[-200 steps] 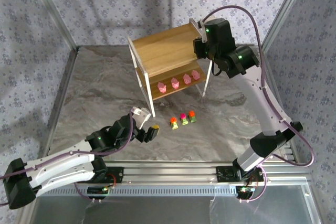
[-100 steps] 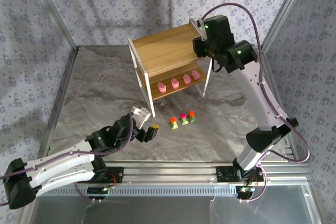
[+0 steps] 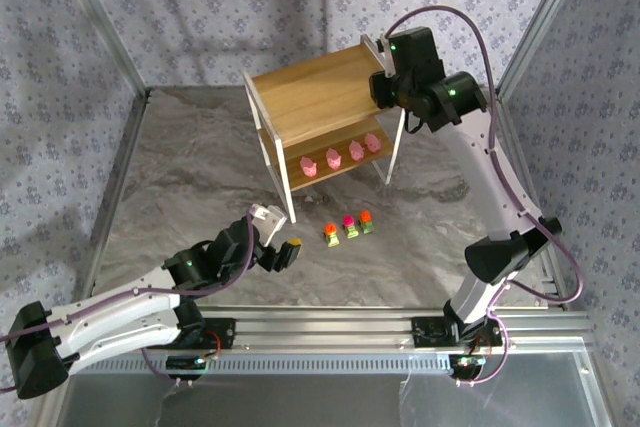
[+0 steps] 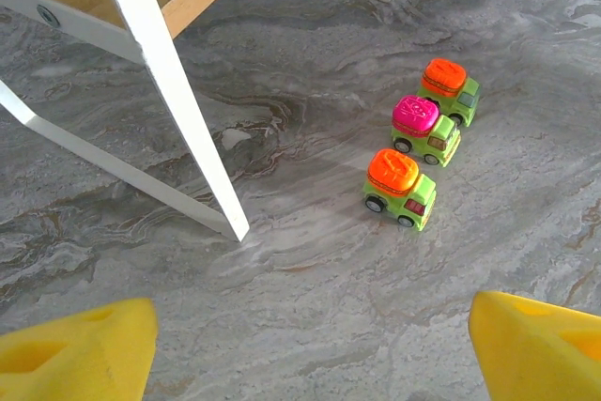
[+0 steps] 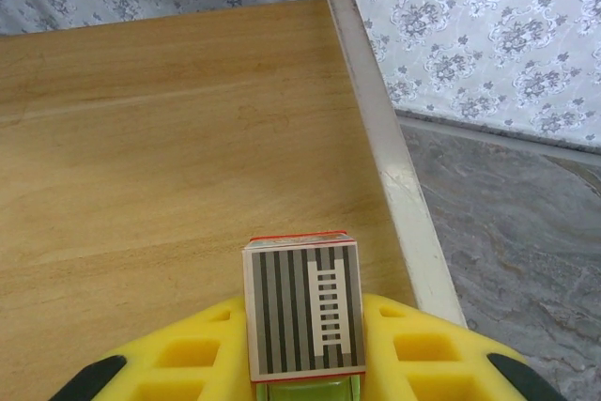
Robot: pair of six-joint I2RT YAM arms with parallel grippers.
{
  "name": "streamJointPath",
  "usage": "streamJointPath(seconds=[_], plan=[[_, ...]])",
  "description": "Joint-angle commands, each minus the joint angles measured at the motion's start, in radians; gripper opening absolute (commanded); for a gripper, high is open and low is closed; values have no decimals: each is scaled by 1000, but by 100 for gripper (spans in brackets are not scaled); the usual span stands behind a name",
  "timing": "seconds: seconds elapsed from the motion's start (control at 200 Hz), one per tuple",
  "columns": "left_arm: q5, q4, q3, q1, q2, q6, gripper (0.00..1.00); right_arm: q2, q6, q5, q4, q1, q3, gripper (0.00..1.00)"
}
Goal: Place and organize the plastic toys onto the shelf
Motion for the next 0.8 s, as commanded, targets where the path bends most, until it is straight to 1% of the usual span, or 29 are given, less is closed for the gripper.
streamJointPath(seconds=[0.0,0.27,0.345,0.795], plan=[[-18,-5,1,-7,-12,-3,86,18,0,-20,-27,-7,45,28],[-16,-5,1,-8,-18,-3,86,25,-1,-13,-31,-8,45,32],[-16,-5,1,-7,-17,-3,86,25,-2,-10,-31,-9,42,34],[-12,0,3,-8,-6,-3,86,32,-6,-9,-33,-12,41,37]])
